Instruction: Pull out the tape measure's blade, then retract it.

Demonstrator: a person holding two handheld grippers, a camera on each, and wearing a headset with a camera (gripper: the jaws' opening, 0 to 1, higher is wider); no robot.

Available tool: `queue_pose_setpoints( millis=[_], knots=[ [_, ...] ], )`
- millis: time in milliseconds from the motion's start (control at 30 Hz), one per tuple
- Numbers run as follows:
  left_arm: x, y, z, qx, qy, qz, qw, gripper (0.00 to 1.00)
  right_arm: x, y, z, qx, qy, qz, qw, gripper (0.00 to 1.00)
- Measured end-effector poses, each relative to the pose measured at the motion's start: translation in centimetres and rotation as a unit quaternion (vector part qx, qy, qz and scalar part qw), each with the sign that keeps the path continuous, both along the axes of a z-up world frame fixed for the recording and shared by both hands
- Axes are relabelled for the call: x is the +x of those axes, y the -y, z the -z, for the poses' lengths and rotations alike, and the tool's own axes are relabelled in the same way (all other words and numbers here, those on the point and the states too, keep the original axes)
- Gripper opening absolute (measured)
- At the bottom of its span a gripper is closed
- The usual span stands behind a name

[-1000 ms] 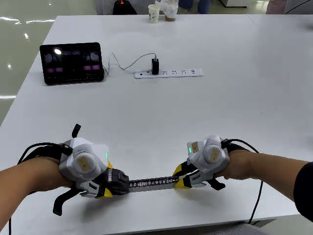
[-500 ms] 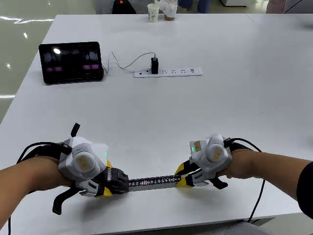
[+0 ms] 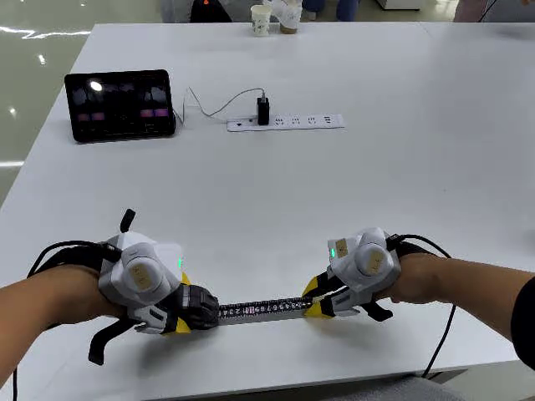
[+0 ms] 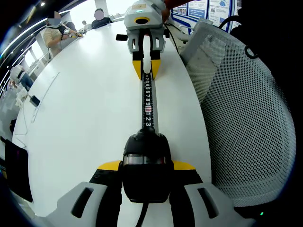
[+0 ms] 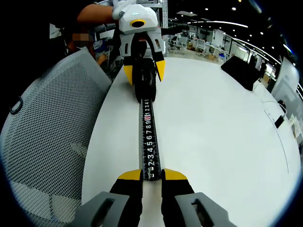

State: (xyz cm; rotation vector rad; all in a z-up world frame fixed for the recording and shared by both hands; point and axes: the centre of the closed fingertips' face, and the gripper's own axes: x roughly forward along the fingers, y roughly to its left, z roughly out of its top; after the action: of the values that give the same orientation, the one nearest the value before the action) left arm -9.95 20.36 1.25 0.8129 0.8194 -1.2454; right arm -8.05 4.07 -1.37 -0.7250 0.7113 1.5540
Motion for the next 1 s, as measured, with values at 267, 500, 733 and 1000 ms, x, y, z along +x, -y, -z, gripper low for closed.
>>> queue_pose_setpoints(
  millis=[267,500,733,1000],
  knots=[
    [0.0,0.0,0.0,0.000,0.001,0.000,1.0000,0.33,0.1,0.5,0.0,-0.002,0.001,0.000,1.0000,0.11],
    [0.0,0.0,0.1,0.000,0.001,-0.001,1.0000,0.33,0.1,0.7,0.0,-0.002,0.001,0.000,1.0000,0.11],
    [0.0,0.0,0.1,0.001,0.002,-0.001,1.0000,0.33,0.0,1.0,0.0,-0.002,0.000,0.004,1.0000,0.11],
    [-0.1,0.1,0.1,0.001,0.005,0.002,1.0000,0.33,-0.1,1.6,0.0,-0.005,-0.004,0.006,1.0000,0.11]
  ],
)
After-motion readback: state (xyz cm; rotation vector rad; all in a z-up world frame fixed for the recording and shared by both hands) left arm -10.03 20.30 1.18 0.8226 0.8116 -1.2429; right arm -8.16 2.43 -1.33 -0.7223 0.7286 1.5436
